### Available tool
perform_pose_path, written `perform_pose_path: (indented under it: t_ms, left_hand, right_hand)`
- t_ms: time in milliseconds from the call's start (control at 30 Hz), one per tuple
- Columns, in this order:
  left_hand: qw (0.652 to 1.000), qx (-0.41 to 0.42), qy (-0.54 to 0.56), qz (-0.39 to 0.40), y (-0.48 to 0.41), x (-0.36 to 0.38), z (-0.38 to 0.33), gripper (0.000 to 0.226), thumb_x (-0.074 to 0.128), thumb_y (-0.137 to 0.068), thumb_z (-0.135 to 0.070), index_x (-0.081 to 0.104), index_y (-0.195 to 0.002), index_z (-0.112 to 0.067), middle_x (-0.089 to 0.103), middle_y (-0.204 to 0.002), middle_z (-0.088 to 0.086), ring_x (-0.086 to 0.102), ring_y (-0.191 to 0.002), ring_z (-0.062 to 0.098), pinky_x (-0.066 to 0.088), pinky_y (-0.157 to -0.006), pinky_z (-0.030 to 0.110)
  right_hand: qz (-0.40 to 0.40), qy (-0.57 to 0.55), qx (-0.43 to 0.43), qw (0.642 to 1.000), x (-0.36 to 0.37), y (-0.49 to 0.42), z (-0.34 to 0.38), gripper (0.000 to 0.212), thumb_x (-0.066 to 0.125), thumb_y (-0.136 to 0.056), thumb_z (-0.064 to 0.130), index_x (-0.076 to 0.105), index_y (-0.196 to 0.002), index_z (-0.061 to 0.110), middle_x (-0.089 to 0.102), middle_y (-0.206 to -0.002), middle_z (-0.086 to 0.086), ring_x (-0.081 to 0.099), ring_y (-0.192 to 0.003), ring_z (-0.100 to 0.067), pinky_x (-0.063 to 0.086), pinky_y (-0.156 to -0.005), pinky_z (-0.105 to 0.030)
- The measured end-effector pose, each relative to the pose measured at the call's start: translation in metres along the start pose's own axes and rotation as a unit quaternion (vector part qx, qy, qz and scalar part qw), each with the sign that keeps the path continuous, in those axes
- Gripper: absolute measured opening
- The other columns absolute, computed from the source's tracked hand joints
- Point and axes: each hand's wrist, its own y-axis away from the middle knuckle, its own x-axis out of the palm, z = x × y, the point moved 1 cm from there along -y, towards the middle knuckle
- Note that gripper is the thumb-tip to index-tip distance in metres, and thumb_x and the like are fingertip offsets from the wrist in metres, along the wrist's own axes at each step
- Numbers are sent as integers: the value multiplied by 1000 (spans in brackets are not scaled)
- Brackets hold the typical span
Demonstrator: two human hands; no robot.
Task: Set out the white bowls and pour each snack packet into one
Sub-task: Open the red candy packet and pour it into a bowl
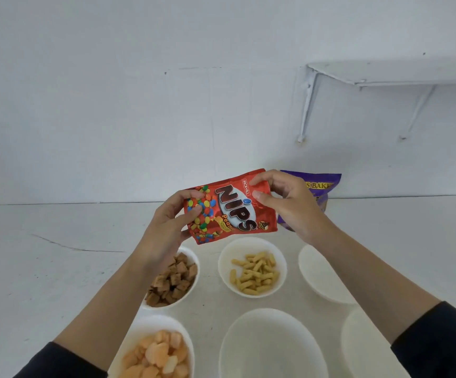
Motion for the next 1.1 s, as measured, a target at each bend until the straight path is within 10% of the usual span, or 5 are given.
perform_pose_path:
  t_ms: [1100]
  left_hand:
    - [985, 1, -170, 27, -7, 145, 63, 24, 65, -99, -14, 69, -98, -38, 63, -126, -7, 64, -112, 22, 63, -74, 35]
  right_hand:
    - [-51, -36, 73, 995, -126, 63, -117, 17, 71, -89, 4, 60, -96, 15, 69, -116, -3, 70, -105, -13, 63, -74, -33]
